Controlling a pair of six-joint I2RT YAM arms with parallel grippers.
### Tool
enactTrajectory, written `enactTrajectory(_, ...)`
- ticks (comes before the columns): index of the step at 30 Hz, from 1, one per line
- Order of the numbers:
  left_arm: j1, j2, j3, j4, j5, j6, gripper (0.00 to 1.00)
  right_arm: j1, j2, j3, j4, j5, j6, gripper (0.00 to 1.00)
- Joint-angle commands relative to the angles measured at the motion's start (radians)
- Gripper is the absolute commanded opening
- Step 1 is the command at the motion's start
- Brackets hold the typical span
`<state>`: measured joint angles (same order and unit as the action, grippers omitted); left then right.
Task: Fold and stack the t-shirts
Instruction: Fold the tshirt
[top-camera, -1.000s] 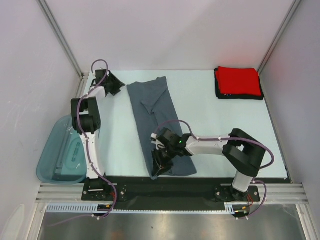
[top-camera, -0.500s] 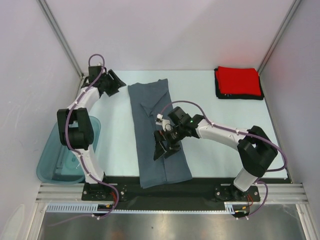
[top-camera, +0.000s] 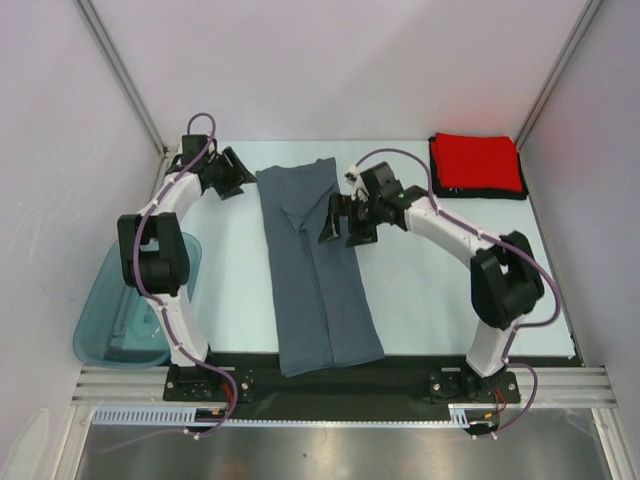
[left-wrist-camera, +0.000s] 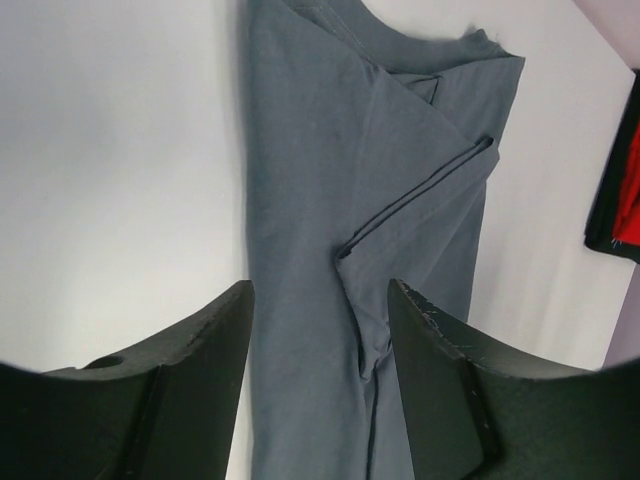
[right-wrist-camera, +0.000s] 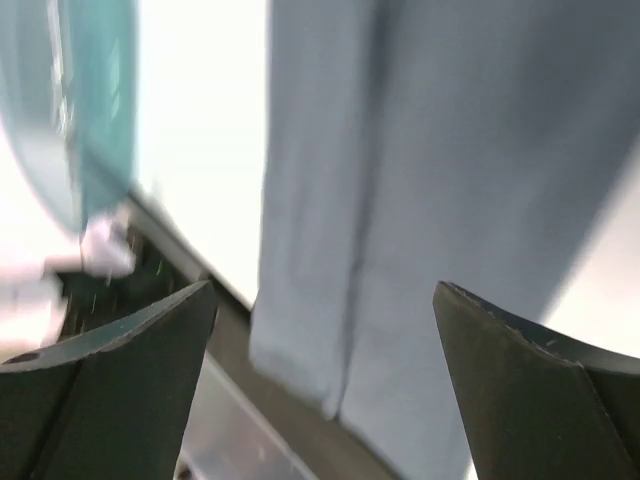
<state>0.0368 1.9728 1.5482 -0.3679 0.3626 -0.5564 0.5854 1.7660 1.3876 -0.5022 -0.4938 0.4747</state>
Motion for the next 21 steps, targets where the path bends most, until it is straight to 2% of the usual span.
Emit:
enactTrajectory(1,0.0,0.029,0.046,-0.014,0.024,0.047,0.61,-0.065,0.099,0.094,0.056,0.063,0.016,0.95)
enactTrajectory(4,0.002,0.063,0.065,-0.009,0.03,0.039,0.58,-0.13,0.206,0.186,0.103,0.072,-0.005,0.83)
enactTrajectory(5,0.0,0.072,0.073,-0.006,0.033,0.036,0.55,-0.145,0.232,0.206,0.146,0.064,-0.005,0.71)
enactTrajectory(7,0.0,0.09,0.078,0.01,0.029,0.024,0.52,-0.193,0.328,0.273,0.186,0.025,0.013,0.63)
enactTrajectory(12,0.0,0.167,0.098,0.052,0.016,-0.016,0.49,-0.239,0.545,0.457,0.245,0.003,0.025,0.65)
enactTrajectory(19,0.0,0.294,0.167,0.098,0.029,-0.092,0.55,-0.269,0.771,0.773,0.222,0.02,0.057,0.67)
enactTrajectory(21,-0.002,0.334,0.182,0.109,0.039,-0.128,0.55,-0.279,0.809,0.812,0.24,0.012,0.091,0.67)
